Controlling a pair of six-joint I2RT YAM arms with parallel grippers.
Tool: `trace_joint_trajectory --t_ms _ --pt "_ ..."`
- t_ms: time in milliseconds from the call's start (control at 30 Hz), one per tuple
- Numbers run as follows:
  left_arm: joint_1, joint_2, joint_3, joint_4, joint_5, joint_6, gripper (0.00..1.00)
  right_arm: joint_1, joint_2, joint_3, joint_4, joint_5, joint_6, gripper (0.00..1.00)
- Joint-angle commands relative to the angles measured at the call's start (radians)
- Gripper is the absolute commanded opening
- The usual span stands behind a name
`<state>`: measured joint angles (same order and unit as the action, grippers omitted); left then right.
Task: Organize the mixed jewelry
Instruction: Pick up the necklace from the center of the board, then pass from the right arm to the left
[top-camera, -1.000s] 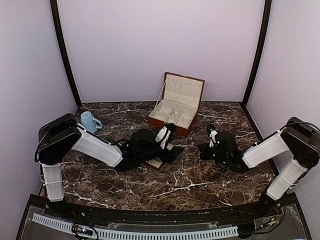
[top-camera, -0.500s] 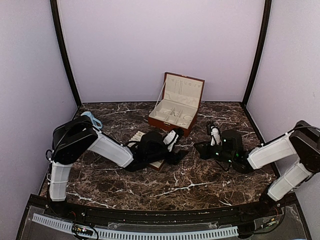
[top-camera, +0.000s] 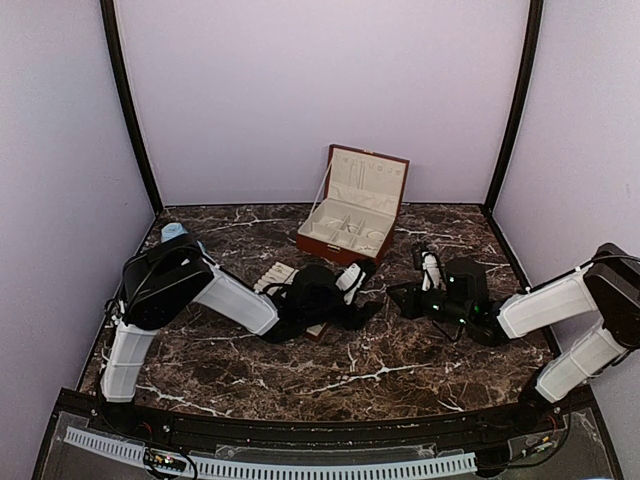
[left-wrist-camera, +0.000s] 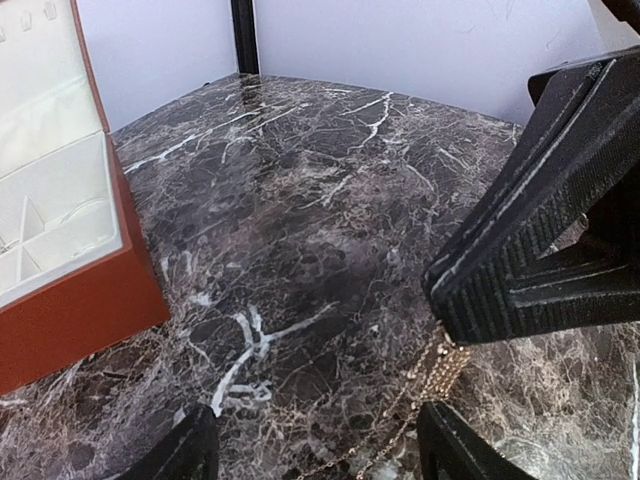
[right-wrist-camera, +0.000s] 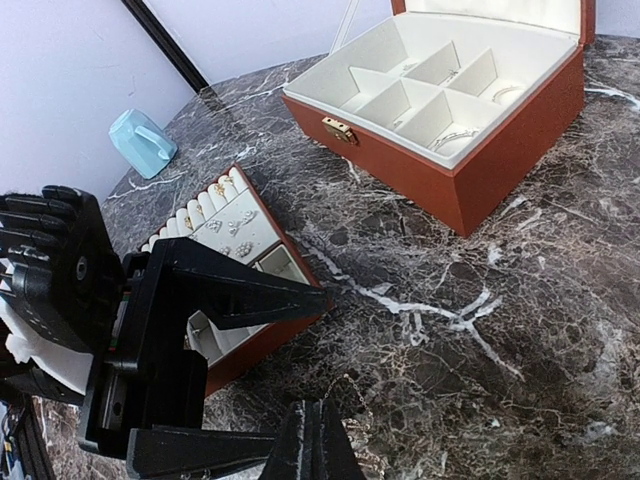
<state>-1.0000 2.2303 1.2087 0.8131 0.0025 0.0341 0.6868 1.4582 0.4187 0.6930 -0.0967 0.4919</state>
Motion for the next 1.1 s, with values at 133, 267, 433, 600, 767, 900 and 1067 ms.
trace_joint_trajectory --t_ms 133,267,433,600,767,900,1067 --pt "-0.005 0.018 0.033 0.014 0.035 0.005 0.71 -0.004 -0.01 -0.006 0.019 -0.015 0.002 0.0" --pt "-0.005 0.026 0.038 0.017 0.038 0.0 0.71 -0.004 -0.006 -0.005 0.019 -0.02 0.002 0.0" --pt "-0.005 0.038 0.054 0.007 0.025 -0.007 0.7 -0.004 -0.008 -0.006 0.017 -0.028 0.003 0.0" --pt "-0.005 0.051 0.066 -0.002 0.01 -0.017 0.65 -0.005 -0.01 -0.005 0.015 -0.034 0.001 0.0" --pt "-0.005 0.063 0.081 -0.012 -0.024 -0.026 0.58 -0.004 -0.009 -0.004 0.016 -0.043 0.002 0.0" --pt "-0.005 0.071 0.092 -0.008 -0.008 -0.028 0.55 -0.004 -0.006 -0.003 0.016 -0.057 0.006 0.0" --pt "-0.005 0.084 0.104 0.012 0.053 -0.026 0.51 -0.004 -0.008 -0.002 0.008 -0.066 0.003 0.0"
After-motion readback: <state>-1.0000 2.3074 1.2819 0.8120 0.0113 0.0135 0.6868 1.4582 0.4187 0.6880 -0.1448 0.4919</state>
